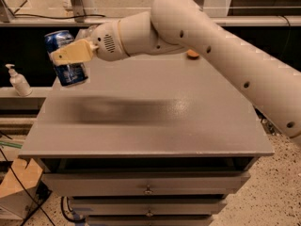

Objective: Place pepsi can upright

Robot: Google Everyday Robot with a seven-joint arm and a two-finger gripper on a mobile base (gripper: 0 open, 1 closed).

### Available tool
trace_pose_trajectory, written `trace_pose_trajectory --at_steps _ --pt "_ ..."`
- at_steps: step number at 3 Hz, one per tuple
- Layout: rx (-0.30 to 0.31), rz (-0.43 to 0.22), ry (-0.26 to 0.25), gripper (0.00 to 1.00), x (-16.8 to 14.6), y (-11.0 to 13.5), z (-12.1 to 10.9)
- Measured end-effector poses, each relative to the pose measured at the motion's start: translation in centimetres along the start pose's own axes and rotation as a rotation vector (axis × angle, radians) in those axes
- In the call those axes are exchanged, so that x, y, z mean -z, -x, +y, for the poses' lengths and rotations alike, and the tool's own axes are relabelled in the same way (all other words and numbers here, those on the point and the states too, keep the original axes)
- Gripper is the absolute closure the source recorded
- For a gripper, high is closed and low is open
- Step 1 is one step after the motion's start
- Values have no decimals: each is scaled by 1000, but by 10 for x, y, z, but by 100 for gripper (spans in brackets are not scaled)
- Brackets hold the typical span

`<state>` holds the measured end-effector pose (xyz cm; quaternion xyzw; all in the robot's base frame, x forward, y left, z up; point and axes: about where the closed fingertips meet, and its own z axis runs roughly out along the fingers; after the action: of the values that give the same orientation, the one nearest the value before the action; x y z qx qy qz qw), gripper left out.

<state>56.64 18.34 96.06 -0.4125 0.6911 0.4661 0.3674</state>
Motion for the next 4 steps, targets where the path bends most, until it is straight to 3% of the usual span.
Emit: trace_pose_trajectory --at_steps 1,2,3,4 --pt "169 -91 21 100 26 12 3" --pt "270 -106 35 100 24 18 15" --pt "301 -52 38 100 19 9 17" --pt "371 -15 30 100 17 -3 20"
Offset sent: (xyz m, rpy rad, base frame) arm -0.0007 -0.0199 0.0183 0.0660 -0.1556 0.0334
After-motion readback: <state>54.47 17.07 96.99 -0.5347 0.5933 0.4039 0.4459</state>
